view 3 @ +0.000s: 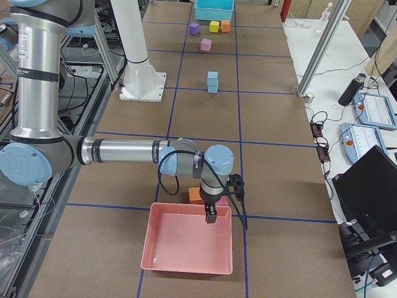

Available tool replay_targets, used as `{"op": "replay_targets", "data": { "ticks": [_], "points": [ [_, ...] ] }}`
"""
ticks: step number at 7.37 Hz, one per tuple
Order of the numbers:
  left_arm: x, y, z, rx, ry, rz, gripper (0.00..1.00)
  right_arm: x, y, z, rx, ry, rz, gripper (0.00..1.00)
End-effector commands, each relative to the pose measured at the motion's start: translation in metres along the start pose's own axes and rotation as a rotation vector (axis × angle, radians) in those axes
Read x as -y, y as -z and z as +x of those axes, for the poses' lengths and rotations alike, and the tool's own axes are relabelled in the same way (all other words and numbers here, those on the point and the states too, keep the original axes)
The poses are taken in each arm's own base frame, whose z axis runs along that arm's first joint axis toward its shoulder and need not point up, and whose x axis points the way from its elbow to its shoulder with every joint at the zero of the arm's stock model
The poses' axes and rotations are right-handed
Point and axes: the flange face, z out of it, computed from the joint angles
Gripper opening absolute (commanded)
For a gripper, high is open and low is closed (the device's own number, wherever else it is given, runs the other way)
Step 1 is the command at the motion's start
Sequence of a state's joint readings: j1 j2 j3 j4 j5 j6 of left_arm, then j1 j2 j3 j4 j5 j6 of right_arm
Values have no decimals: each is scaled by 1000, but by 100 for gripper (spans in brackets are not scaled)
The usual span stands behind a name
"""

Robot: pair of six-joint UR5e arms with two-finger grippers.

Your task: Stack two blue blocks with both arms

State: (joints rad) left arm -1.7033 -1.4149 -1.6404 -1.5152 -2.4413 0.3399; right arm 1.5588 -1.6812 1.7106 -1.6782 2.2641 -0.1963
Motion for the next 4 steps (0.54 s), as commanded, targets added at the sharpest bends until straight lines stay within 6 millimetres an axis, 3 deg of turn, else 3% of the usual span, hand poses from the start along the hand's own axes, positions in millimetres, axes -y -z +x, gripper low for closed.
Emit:
{"op": "replay_targets", "data": {
  "ticks": [1, 4],
  "points": [
    [-1, 1, 0, 5, -1, 2, 98, 0, 0, 0, 0, 0, 0, 100],
    [-4, -3, -4, 4, 11, -8, 98, 1, 0, 0, 0, 1, 1, 100]
  ]
}}
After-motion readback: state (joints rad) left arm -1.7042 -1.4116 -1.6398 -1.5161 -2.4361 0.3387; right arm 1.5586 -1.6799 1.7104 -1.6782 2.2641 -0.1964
